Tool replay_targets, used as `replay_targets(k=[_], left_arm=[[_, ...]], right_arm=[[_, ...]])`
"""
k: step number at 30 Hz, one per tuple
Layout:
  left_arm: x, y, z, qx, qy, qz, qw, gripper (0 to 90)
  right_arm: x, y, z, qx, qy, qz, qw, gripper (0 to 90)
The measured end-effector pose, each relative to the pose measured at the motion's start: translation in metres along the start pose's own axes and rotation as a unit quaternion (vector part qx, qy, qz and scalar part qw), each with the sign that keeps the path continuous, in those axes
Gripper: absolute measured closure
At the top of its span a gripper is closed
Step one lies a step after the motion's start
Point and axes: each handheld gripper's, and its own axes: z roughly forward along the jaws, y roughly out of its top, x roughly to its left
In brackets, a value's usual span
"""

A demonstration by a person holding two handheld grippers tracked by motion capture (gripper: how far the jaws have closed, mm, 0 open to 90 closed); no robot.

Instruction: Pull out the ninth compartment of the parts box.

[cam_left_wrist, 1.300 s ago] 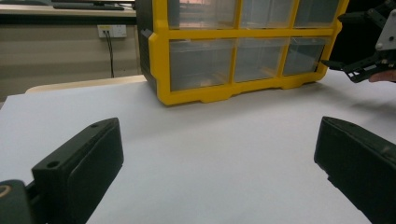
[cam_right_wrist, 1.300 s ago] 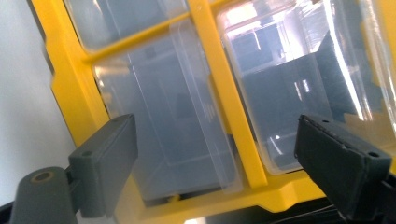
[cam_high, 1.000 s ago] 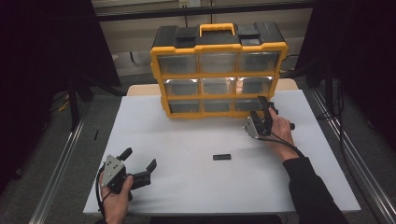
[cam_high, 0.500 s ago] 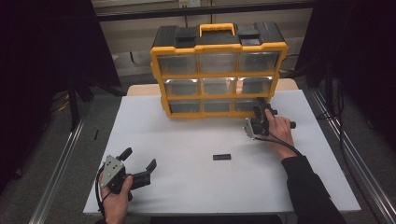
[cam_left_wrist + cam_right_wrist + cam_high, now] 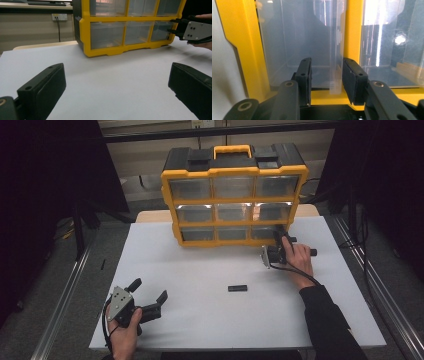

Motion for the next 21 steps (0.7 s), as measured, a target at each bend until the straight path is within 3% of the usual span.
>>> replay_targets(k=[4, 8, 21], left_arm=[[0.0003, -0.0001, 0.0000, 0.001, 0.002, 0.001, 1.0000, 1.5], [-0.0005, -0.0004, 0.0005, 0.001, 0.002, -0.001, 1.0000, 1.5], [0.0007, -0.0010, 0.0007, 0.006, 0.008, 0.002, 0.9999, 1.6]], right_arm=[[-0.0032, -0.0013, -0.0003, -0.001, -0.004, 0.001, 1.0000, 73.4], [-0.0047, -0.0012, -0.0005, 0.000, -0.005, -0.001, 1.0000, 77.3], [-0.0059, -0.0025, -0.0001, -0.007, -0.009, -0.004, 0.9999, 79.9]])
